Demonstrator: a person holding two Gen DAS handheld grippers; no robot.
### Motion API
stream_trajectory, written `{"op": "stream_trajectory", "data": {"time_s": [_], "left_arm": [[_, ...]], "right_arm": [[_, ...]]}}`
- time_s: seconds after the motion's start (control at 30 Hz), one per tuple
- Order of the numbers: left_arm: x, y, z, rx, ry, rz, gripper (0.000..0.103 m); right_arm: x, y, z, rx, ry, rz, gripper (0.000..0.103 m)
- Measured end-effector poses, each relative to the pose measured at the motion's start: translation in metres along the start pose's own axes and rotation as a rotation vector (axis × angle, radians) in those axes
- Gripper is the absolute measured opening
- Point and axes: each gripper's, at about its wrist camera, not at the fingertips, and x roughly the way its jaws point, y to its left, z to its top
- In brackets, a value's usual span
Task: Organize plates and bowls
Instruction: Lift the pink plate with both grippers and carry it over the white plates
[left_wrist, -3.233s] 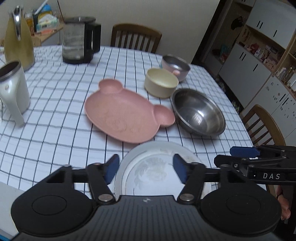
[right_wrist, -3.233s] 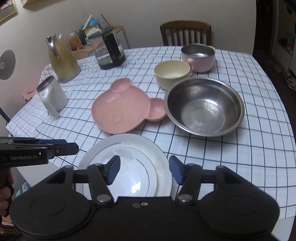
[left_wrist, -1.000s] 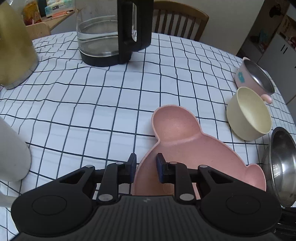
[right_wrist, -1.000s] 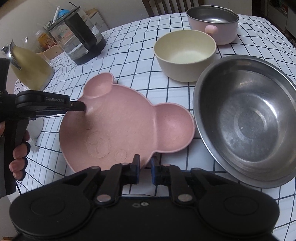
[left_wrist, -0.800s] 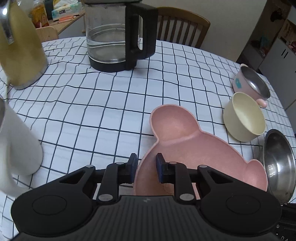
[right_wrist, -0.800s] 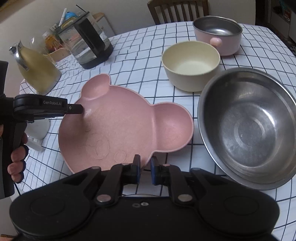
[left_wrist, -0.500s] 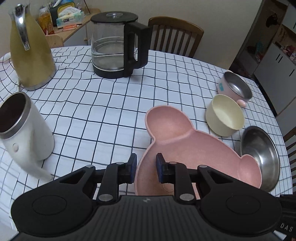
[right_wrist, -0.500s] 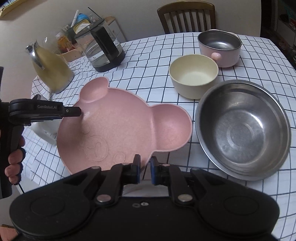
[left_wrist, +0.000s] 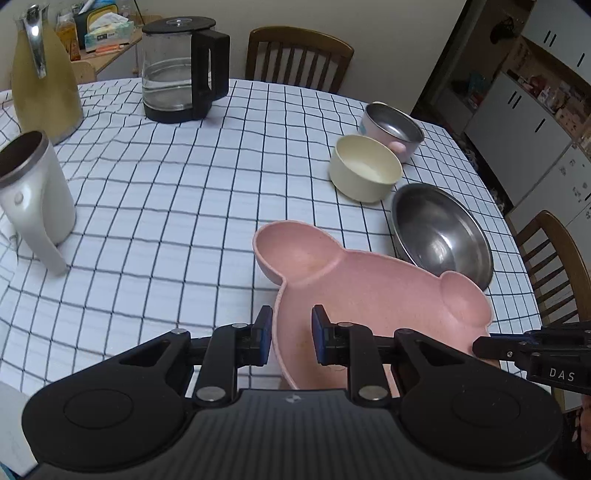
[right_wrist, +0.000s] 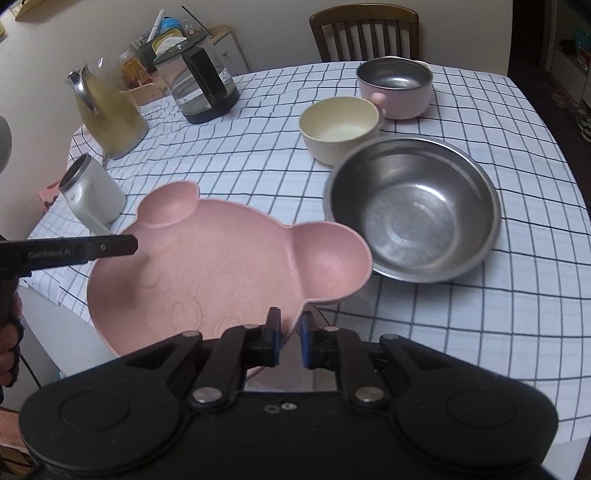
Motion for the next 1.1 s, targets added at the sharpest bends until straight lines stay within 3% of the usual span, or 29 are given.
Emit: {"op": "stream_trajectory", "data": {"time_s": [0.37, 0.93, 1.1], "left_arm": [[0.012, -0.012, -0.056, 0.025, 0.043, 0.023, 0.021], [0.034, -0.015, -0.066, 0.079, 0.054, 0.06, 0.021], [0.037, -0.014, -0.069, 0.079, 0.063, 0.064, 0.021]], "right_arm": [[0.003, -0.009, -0.042, -0.06, 0.003, -0.035, 0.011], [0.027, -0.009, -0.053, -0.09, -0.001, -0.09, 0.01], [0.029, -0.008, -0.053, -0.095, 0.003, -0.091, 0.014]]}}
